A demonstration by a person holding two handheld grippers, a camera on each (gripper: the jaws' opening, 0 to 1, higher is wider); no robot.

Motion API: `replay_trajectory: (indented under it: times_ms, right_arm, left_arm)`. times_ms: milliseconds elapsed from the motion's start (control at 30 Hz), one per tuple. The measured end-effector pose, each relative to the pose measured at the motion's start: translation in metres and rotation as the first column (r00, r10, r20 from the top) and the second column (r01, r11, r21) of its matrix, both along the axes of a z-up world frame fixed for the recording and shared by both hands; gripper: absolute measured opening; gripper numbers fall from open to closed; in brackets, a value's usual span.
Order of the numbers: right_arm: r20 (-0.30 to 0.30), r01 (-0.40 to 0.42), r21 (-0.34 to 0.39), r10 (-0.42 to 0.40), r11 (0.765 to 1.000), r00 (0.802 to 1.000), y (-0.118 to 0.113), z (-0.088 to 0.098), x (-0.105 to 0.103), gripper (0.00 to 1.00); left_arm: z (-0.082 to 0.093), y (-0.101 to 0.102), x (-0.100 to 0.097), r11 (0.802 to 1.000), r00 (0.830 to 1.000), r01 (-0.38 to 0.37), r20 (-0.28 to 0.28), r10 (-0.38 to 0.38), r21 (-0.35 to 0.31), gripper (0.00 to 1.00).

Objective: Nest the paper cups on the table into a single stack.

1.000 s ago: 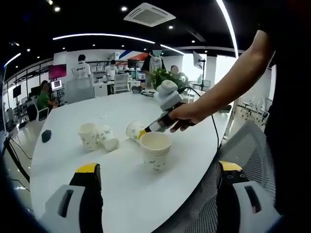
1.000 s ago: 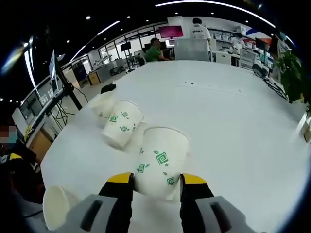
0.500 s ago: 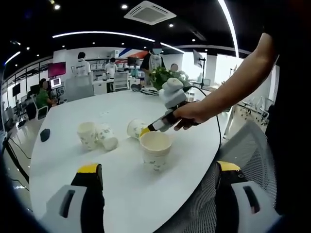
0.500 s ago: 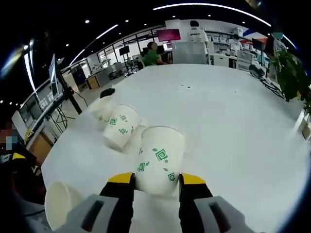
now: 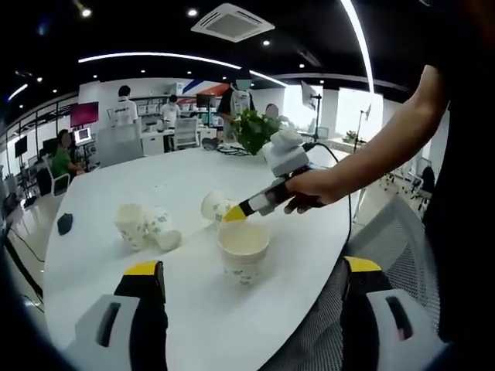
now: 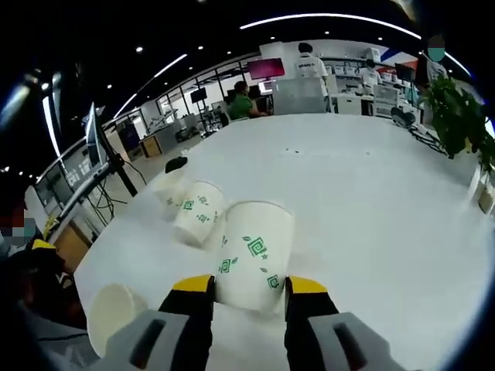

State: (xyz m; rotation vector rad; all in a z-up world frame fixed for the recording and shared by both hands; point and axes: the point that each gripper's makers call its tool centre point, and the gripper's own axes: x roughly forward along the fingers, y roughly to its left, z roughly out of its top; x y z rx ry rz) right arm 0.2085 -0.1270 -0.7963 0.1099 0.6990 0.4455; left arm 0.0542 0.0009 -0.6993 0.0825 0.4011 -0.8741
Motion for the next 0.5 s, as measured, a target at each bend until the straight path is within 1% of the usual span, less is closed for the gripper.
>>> replay_trajectory:
  times_ms: [67, 167, 267, 367, 433, 500]
  right_arm:
    - [0.010, 0.009, 0.016, -0.009, 1.000, 1.000, -0.003, 0.006, -0.001, 0.34]
    - [0.025, 0.011, 0.034, -0.012, 0.999, 1.000, -0.005, 0.007, -0.003, 0.34]
    - [0.044, 0.004, 0.044, -0.006, 0.999, 0.999, -0.006, 0.013, -0.008, 0.34]
    - [0.067, -0.004, 0.055, 0.000, 0.998, 0.998, -0.005, 0.020, -0.012, 0.34]
    - [0.082, -0.023, 0.062, 0.017, 0.998, 0.996, -0.003, 0.023, -0.018, 0.34]
    - [0.101, -0.050, 0.052, 0.045, 0.997, 0.994, 0.001, 0.025, -0.023, 0.34]
  left_arm:
    - [0.003, -0.003, 0.002, 1.000, 1.000, 0.009, 0.003, -0.009, 0.000, 0.93]
    - [0.005, -0.006, 0.006, 1.000, 1.000, 0.020, 0.005, -0.020, 0.002, 0.91]
    - [0.008, -0.010, 0.010, 0.999, 0.999, 0.033, 0.009, -0.033, 0.007, 0.88]
    - [0.013, -0.013, 0.013, 0.999, 0.999, 0.054, 0.004, -0.054, -0.007, 0.83]
    - [0.016, -0.016, 0.016, 0.998, 0.998, 0.060, 0.009, -0.060, -0.011, 0.80]
    - [0.019, -0.019, 0.018, 0.997, 0.997, 0.072, 0.010, -0.072, -0.013, 0.77]
